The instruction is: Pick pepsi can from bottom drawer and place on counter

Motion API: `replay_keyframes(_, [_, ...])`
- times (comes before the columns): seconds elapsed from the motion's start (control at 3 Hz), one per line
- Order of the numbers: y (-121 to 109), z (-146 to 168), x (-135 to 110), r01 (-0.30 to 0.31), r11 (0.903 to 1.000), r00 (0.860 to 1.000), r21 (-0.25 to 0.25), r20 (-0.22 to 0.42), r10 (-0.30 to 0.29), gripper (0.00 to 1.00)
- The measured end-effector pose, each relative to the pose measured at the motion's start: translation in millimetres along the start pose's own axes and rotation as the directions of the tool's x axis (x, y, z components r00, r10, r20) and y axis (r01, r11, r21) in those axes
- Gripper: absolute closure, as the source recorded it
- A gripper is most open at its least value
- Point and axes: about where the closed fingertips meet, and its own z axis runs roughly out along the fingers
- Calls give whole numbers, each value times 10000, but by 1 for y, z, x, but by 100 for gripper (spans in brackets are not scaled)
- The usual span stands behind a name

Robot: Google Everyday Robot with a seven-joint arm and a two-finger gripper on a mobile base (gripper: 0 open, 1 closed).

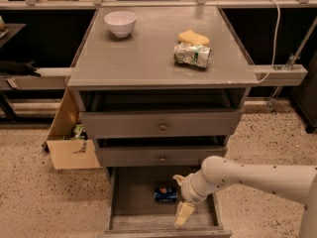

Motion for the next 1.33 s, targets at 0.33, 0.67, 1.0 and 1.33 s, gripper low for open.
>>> replay_keyframes(0.33, [-26,44,32,-186,9997,9990,187,402,179,0])
replay_keyframes(0.67, [-46,88,55,-298,9995,9962,62,826,292,0])
replay_keyframes(1.0, [-63,124,70,-326,9993,9940,159,1049,308,0])
replay_keyframes(1.33, [-82,149,81,-483,9975,9897,521,1374,408,0])
